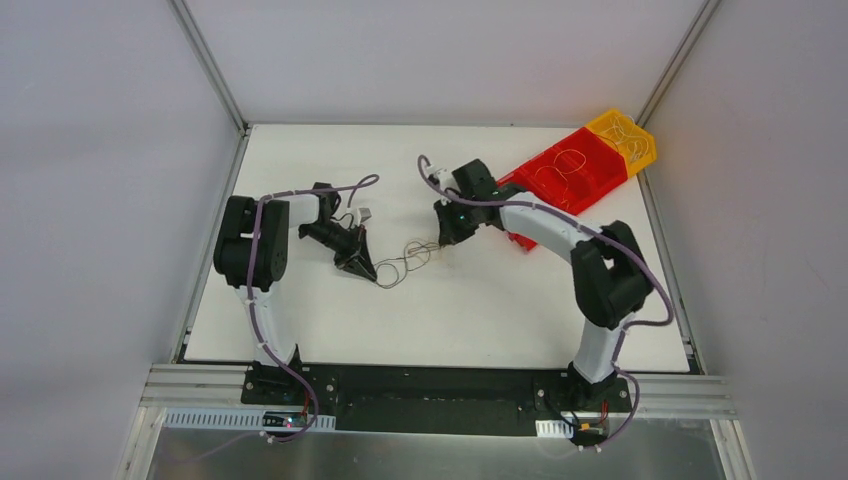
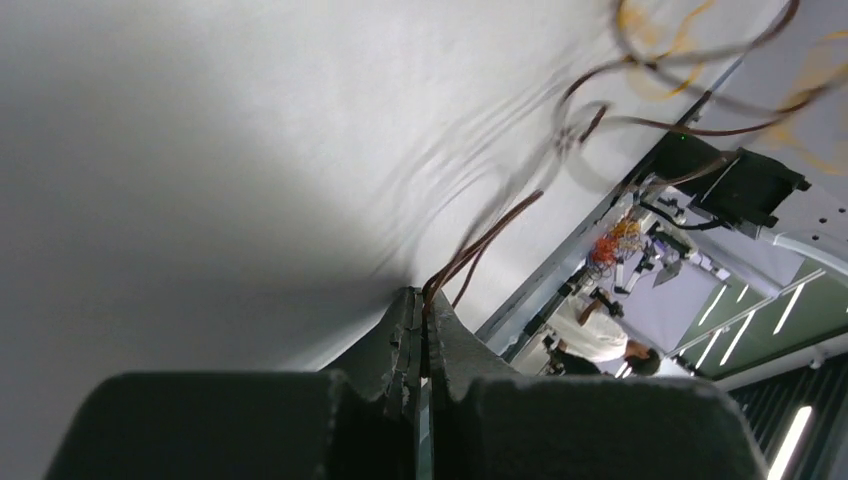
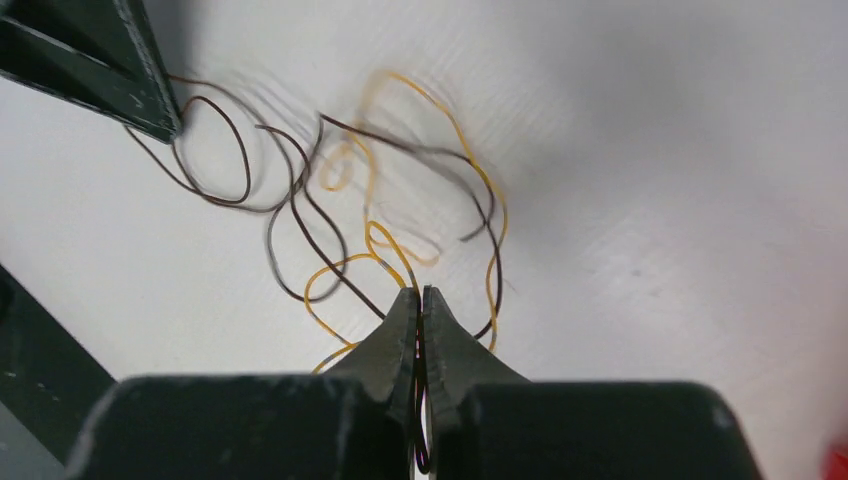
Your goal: Untangle the cables
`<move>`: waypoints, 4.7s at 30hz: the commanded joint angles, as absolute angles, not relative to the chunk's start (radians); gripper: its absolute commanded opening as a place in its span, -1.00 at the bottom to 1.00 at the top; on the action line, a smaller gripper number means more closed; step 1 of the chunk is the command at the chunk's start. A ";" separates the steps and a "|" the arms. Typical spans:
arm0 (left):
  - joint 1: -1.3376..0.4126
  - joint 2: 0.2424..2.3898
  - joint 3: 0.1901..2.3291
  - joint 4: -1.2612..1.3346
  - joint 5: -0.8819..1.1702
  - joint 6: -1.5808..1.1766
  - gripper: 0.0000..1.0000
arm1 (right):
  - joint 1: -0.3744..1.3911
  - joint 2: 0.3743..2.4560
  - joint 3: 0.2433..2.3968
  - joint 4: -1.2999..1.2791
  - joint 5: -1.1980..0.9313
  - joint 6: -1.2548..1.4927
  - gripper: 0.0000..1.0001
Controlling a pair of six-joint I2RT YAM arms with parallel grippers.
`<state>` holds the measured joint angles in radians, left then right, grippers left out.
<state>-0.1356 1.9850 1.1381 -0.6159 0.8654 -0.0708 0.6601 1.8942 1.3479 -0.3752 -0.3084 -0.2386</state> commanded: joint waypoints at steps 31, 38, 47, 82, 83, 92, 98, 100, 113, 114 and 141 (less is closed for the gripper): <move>0.381 1.884 1.172 -0.844 0.378 0.148 -1.00 | -0.188 1.442 1.818 -0.458 -0.479 -0.057 -1.00; 0.394 1.895 1.190 -0.864 0.516 0.146 -1.00 | -0.303 1.499 1.852 -0.416 -0.531 0.033 -1.00; 0.246 1.816 1.165 -0.862 0.617 0.145 -1.00 | -0.336 1.682 1.925 -0.353 -0.519 0.071 -1.00; 0.175 1.986 1.286 -0.875 0.562 0.064 -1.00 | -0.054 2.112 1.629 -0.162 -0.244 -0.249 -1.00; 0.176 1.984 1.285 -0.876 0.563 0.066 -1.00 | -0.041 2.117 1.621 -0.148 -0.201 -0.259 -1.00; 0.159 1.941 1.289 -0.885 0.622 0.109 -1.00 | -0.025 2.075 1.659 -0.258 -0.176 -0.271 -0.43; 0.037 1.932 1.300 -0.880 0.707 0.104 -1.00 | -0.050 1.929 1.652 -0.388 -0.215 -0.295 0.03; -0.032 1.939 1.320 -0.861 0.725 0.092 -1.00 | -0.066 1.867 1.650 -0.435 -0.223 -0.314 0.27; -0.252 1.963 1.297 -0.516 1.019 -0.320 -0.97 | 0.138 1.482 1.469 -0.709 -0.558 -0.292 0.88; -0.258 1.975 1.287 -0.491 1.026 -0.330 -0.92 | 0.173 1.470 1.428 -0.702 -0.567 -0.275 0.88; 0.132 1.719 1.053 -0.755 0.967 -0.116 0.37 | 0.697 1.735 1.336 -0.489 -0.449 -0.505 0.91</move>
<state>0.0834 1.7763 1.1007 -0.6708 0.9871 -0.1928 0.6605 1.6352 1.2381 -0.4831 -0.4557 -0.3748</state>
